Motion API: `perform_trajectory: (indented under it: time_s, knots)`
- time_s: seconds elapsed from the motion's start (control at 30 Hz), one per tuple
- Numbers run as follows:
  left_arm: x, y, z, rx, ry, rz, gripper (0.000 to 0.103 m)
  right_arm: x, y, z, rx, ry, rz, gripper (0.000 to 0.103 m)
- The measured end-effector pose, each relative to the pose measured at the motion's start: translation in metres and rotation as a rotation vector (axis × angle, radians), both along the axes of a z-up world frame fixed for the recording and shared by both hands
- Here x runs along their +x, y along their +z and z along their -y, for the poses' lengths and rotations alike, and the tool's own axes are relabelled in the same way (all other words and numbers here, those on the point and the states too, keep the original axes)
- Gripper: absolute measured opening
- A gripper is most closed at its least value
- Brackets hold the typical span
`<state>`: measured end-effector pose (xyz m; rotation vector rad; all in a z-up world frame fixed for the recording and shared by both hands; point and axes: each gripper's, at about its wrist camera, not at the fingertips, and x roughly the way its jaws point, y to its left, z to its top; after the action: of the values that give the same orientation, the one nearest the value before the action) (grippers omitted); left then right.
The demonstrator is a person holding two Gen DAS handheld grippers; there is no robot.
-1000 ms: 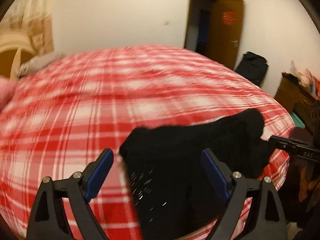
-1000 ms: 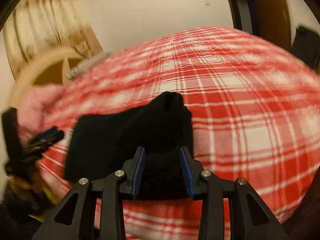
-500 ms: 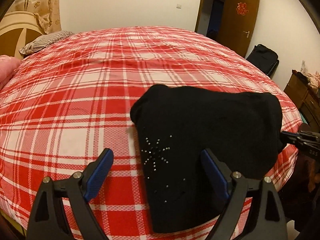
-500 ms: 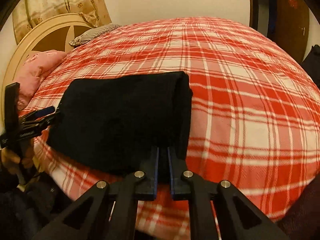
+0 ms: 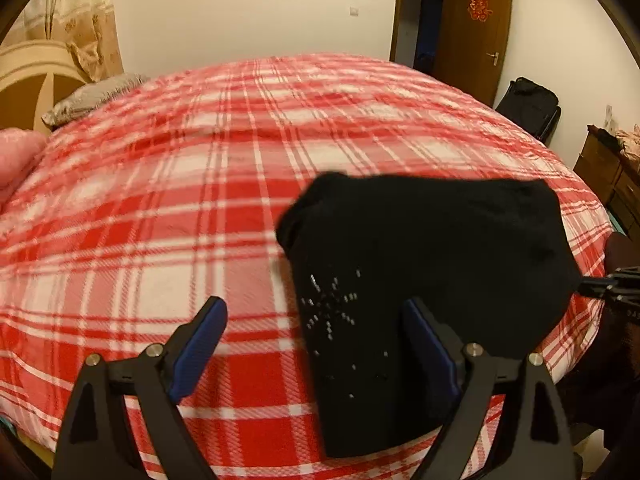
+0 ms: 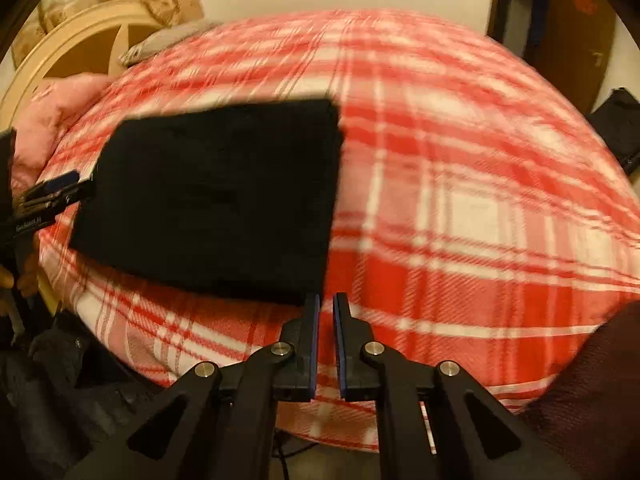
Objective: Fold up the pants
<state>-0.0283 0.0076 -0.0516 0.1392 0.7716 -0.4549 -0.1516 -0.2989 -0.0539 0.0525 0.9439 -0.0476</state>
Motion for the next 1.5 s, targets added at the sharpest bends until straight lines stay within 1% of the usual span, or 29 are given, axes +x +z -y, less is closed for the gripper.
perform_trajectory:
  time_s: [0.03, 0.13, 0.2, 0.23, 0.3, 0.37, 0.43, 0.47, 0.5, 0.53, 0.57, 0.63, 0.73, 0.8, 0.9, 0.97, 1.03, 1.07, 1.13, 1.23, 1.33, 1.4, 1.5]
  knots:
    - [0.001, 0.005, 0.000, 0.003, 0.004, 0.019, 0.092, 0.000, 0.007, 0.000, 0.001, -0.008, 0.034, 0.007]
    - [0.008, 0.021, 0.004, -0.007, 0.016, 0.063, 0.092, 0.007, 0.040, -0.003, 0.065, 0.006, 0.207, 0.008]
    - [0.018, 0.031, 0.011, -0.020, 0.030, 0.088, 0.094, 0.024, 0.049, -0.010, 0.083, 0.037, 0.253, 0.008]
    - [0.021, 0.032, 0.014, -0.017, 0.043, 0.094, 0.096, 0.036, 0.049, -0.015, 0.077, 0.051, 0.256, 0.008]
    - [0.035, 0.031, 0.022, -0.010, 0.084, 0.094, 0.096, 0.063, 0.039, -0.021, 0.042, 0.059, 0.235, 0.008]
    - [0.045, 0.025, 0.027, -0.004, 0.112, 0.082, 0.096, 0.083, 0.023, -0.024, -0.012, 0.040, 0.210, 0.008]
    - [0.053, 0.017, 0.029, 0.016, 0.163, 0.093, 0.096, 0.097, 0.005, -0.024, -0.052, 0.026, 0.194, 0.008]
    - [0.058, 0.011, 0.029, 0.039, 0.205, 0.096, 0.096, 0.101, -0.004, -0.023, -0.053, 0.025, 0.184, 0.008]
    - [0.064, 0.004, 0.028, 0.058, 0.238, 0.086, 0.096, 0.100, -0.007, -0.021, -0.049, 0.018, 0.203, 0.008]
    - [0.068, -0.001, 0.027, 0.066, 0.253, 0.070, 0.096, 0.100, -0.008, -0.020, -0.039, 0.011, 0.216, 0.008]
    - [0.074, -0.010, 0.025, 0.067, 0.267, 0.036, 0.096, 0.100, -0.007, -0.019, -0.025, 0.005, 0.216, 0.008]
    - [0.079, -0.019, 0.024, 0.053, 0.273, 0.006, 0.096, 0.103, -0.006, -0.014, 0.004, -0.002, 0.212, 0.008]
    - [0.080, -0.024, 0.024, 0.044, 0.279, 0.003, 0.097, 0.106, -0.008, -0.008, 0.050, -0.015, 0.222, 0.008]
    - [0.081, -0.024, 0.024, 0.051, 0.276, -0.002, 0.100, 0.106, -0.007, -0.009, 0.060, -0.024, 0.222, 0.008]
    - [0.078, -0.019, 0.024, 0.052, 0.277, -0.027, 0.100, 0.100, 0.003, -0.011, 0.076, -0.043, 0.221, 0.008]
    - [0.069, -0.010, 0.026, 0.076, 0.270, -0.001, 0.100, 0.084, 0.011, -0.011, 0.121, -0.055, 0.263, 0.008]
    - [0.060, -0.004, 0.031, 0.105, 0.257, 0.030, 0.099, 0.065, 0.017, -0.018, 0.152, -0.028, 0.291, 0.008]
    - [0.056, -0.002, 0.033, 0.112, 0.255, 0.036, 0.099, 0.058, 0.018, -0.023, 0.144, -0.017, 0.293, 0.008]
    - [0.050, 0.001, 0.033, 0.101, 0.252, 0.032, 0.099, 0.042, 0.018, -0.034, 0.104, -0.006, 0.288, 0.008]
    - [0.041, 0.004, 0.034, 0.075, 0.248, 0.013, 0.099, 0.027, 0.011, -0.037, 0.106, -0.020, 0.267, 0.008]
    - [0.033, 0.003, 0.037, 0.066, 0.237, 0.012, 0.099, 0.023, -0.009, -0.032, 0.117, -0.046, 0.213, 0.008]
    - [0.030, 0.001, 0.041, 0.081, 0.226, 0.015, 0.099, 0.021, -0.016, -0.026, 0.159, -0.059, 0.228, 0.008]
    - [0.025, 0.003, 0.043, 0.095, 0.218, 0.020, 0.099, 0.023, -0.017, -0.023, 0.178, -0.071, 0.230, 0.008]
